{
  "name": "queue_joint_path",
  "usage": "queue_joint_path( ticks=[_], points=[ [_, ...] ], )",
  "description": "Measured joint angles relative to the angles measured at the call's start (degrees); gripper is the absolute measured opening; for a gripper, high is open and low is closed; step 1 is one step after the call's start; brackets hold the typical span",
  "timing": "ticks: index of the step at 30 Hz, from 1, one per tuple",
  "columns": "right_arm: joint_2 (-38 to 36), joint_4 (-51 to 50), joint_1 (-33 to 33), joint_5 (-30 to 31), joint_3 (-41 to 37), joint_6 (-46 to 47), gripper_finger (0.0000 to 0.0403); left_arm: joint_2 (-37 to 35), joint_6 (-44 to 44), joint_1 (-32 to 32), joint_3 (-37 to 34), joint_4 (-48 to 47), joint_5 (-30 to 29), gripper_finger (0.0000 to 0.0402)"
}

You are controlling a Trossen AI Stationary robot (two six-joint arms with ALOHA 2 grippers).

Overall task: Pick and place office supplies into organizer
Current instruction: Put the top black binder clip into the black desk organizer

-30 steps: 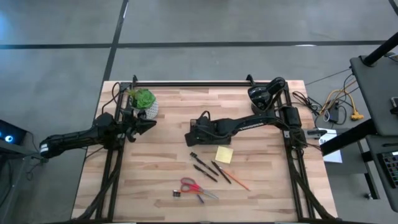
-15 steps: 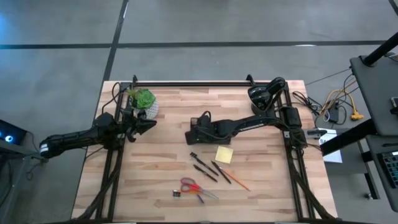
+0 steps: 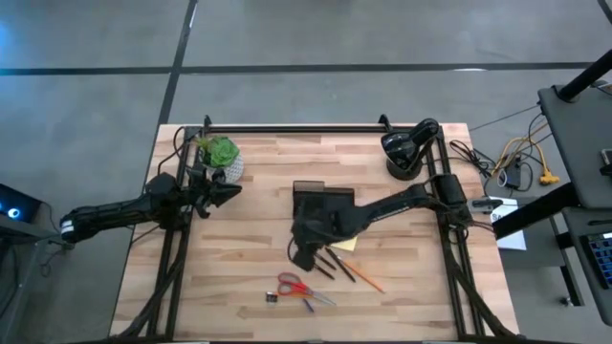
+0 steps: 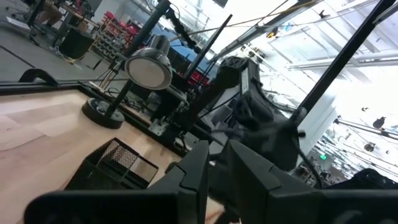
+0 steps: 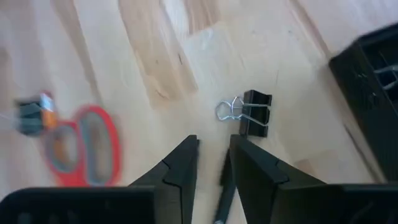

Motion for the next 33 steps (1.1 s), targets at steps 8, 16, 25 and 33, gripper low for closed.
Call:
queue_joint_path(
  ticks=[8, 16, 25, 33],
  points=[
    [4.22, -1.7, 1.32, 11.07, 3.14, 1.58, 0.0091, 0.69, 0.0, 0.02, -0.02, -0.08, 0.02, 0.0044],
    [4.32, -6.91, 2.38, 15.3, 7.54, -4.49, 0.0091, 0.96, 0.0, 0.02, -0.02, -0.13, 0.02, 0.0044],
    [4.43, -6.08, 3.44, 13.44, 6.38, -8.39, 0.0104, 1.64, 0.0, 0.01, -0.04, -0.14, 0.02, 0.0044],
    [4.43, -5.39, 3.58, 13.64, 6.1, -9.94, 0.016, 1.63, 0.0, 0.01, -0.04, -0.47, 0.02, 0.0044]
  ],
)
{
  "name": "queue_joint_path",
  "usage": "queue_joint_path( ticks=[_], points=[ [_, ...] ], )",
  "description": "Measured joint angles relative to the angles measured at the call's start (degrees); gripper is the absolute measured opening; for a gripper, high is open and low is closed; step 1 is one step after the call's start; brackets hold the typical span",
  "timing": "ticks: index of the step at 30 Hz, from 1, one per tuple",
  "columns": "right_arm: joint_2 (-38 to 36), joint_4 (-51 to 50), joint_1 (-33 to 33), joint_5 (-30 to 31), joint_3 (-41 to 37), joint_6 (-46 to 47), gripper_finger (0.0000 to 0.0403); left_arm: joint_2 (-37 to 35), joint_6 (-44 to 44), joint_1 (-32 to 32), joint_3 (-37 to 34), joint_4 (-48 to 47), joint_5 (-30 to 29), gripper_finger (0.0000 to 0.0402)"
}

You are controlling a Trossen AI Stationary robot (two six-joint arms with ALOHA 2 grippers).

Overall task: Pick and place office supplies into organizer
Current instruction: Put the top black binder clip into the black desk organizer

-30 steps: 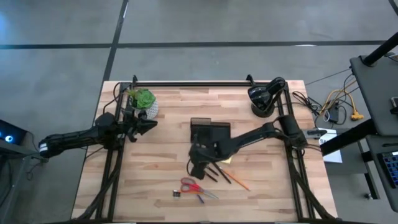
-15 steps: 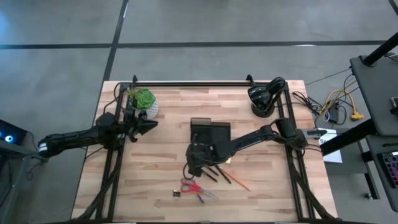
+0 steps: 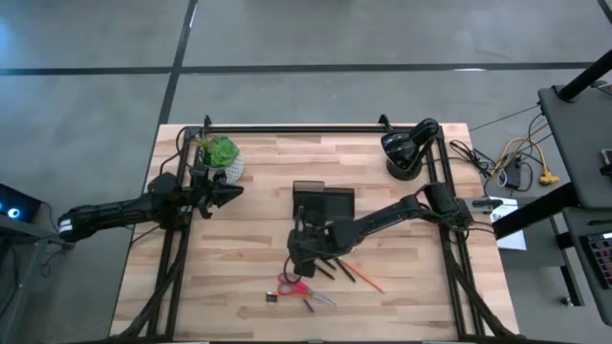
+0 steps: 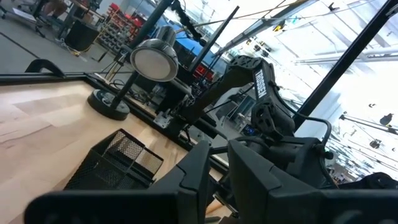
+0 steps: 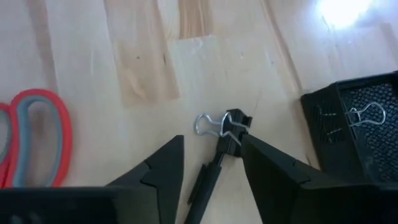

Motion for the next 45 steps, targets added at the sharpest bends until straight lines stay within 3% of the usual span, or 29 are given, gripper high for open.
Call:
queue_joint_path(
  ticks=[8, 22, 45],
  points=[
    [0.02, 4.22, 0.14, 0.82, -0.68, -5.84, 0.0175, 0.38, 0.0, 0.01, 0.0, 0.01, 0.0, 0.0044],
    [0.04, 7.07, -1.03, 1.0, -4.28, -2.38, 0.0176, 1.57, 0.0, 0.01, 0.0, 0.11, -0.02, 0.0045],
    [0.04, 15.23, -1.76, 0.42, -8.64, -5.15, 0.0166, 2.85, 0.01, 0.01, 0.0, 0.07, -0.01, 0.0044]
  ],
)
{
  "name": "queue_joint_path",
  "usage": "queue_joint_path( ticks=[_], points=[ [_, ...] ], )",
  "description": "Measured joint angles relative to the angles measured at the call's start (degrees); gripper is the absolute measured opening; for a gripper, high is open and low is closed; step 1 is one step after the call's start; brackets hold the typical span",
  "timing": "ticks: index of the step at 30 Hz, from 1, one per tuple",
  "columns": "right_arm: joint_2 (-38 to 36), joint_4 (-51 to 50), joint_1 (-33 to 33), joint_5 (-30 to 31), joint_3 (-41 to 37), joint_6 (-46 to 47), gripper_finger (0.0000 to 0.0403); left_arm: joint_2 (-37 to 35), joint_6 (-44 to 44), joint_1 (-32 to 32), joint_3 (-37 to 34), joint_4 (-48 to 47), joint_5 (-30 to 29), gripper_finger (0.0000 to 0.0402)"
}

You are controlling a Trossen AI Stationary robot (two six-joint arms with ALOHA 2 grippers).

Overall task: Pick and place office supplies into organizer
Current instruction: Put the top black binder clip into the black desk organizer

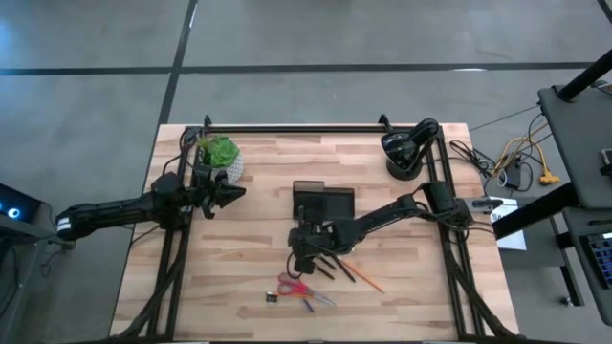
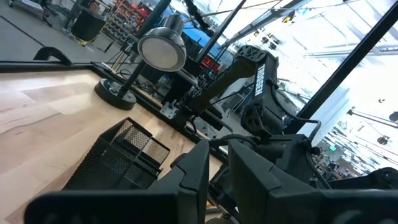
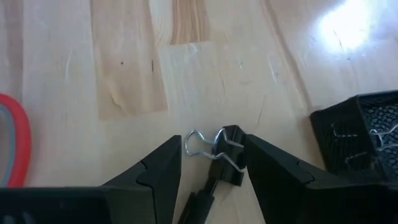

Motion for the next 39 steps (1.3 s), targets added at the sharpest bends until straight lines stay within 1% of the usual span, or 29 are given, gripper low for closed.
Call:
queue_joint_path(
  ticks=[13, 18, 24, 29, 32, 36, 37, 39],
  points=[
    [0.0, -0.01, -0.83, 0.07, -0.61, -0.24, 0.0122, -0.02, 0.0, -0.02, 0.0, 0.0, -0.01, 0.0045],
    [0.0, -0.31, -1.02, 0.03, -0.68, -0.24, 0.0092, -0.02, 0.01, -0.01, 0.0, 0.0, -0.01, 0.0045],
    [0.0, -1.63, -2.01, 0.07, -0.63, -0.22, 0.0047, -0.04, -0.01, -0.02, 0.0, 0.02, -0.01, 0.0044],
    [0.0, -1.78, -2.69, 0.02, 1.12, 0.23, 0.0015, -0.02, -0.01, -0.01, 0.0, 0.01, -0.02, 0.0045],
    [-0.05, -2.57, -2.79, -0.04, 2.85, 1.99, 0.001, -0.06, -0.01, -0.02, 0.0, 0.02, -0.02, 0.0044],
    [-0.85, -6.36, -2.66, 0.06, 5.5, 4.06, 0.0009, -0.08, -0.01, 0.0, 0.0, 0.01, -0.02, 0.0044],
    [-1.31, -7.87, -2.42, 0.82, 6.15, 4.69, 0.0009, -0.08, -0.01, -0.02, 0.0, 0.02, -0.02, 0.0044],
    [-2.5, -12.27, -1.83, 5.21, 7.37, 7.29, 0.0008, -0.1, -0.01, 0.0, 0.0, 0.0, 0.0, 0.0045]
  ],
)
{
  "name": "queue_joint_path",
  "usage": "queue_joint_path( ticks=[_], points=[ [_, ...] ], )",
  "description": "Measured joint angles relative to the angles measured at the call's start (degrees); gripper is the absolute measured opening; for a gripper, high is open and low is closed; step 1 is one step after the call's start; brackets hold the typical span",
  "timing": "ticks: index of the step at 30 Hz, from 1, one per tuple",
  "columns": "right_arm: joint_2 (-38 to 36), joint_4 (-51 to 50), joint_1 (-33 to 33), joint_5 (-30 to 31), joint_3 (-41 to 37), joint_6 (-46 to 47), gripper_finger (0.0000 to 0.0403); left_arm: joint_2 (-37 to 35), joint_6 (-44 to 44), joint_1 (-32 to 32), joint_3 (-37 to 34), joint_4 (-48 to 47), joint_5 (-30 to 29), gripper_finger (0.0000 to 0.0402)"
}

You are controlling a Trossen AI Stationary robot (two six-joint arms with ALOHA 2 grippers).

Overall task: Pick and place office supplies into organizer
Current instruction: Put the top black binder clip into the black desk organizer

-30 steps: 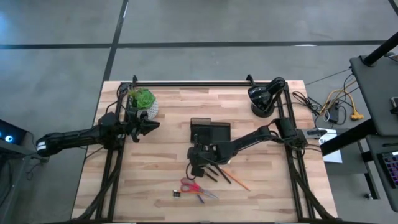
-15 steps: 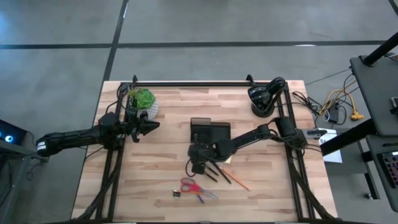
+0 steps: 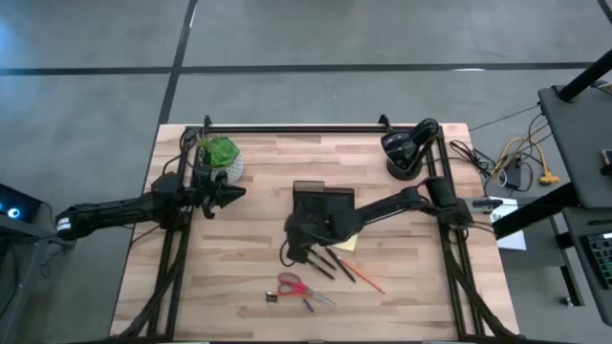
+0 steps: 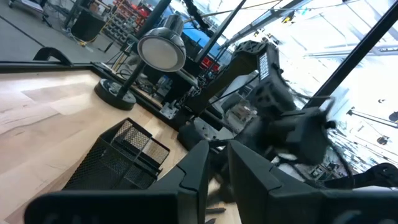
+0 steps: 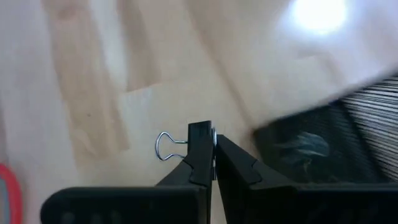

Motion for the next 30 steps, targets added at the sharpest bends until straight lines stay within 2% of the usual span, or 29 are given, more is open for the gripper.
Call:
queue_joint_path(
  ticks=[4, 6, 9, 15, 19, 27, 30],
  points=[
    [-2.08, -14.83, 0.83, 9.2, 1.84, 11.15, 0.0008, 0.09, 0.0, 0.0, 0.0, 0.0, -0.02, 0.0044],
    [-2.72, -21.0, 0.54, 10.15, 1.75, 18.05, 0.0008, 0.05, 0.0, -0.01, 0.0, 0.03, -0.02, 0.0044],
    [-2.95, -23.75, -0.11, 10.13, 0.78, 23.83, 0.0008, 0.09, 0.0, 0.0, 0.0, 0.04, -0.02, 0.0044],
    [-2.88, -16.57, -3.58, 5.11, 0.23, 24.05, 0.0008, 0.07, 0.0, -0.01, 0.0, 0.02, -0.02, 0.0045],
    [-2.81, -16.37, -6.98, 1.49, 0.15, 26.35, 0.0008, 0.07, 0.0, -0.01, 0.0, 0.02, -0.02, 0.0044],
    [-2.77, -15.73, -10.93, -7.93, 0.15, 23.65, 0.0008, 0.05, 0.01, 0.0, 0.0, 0.03, -0.02, 0.0044],
    [-2.77, -15.73, -11.43, -9.26, 0.15, 26.68, 0.0008, 0.05, 0.0, 0.0, 0.0, 0.02, -0.02, 0.0044]
  ],
)
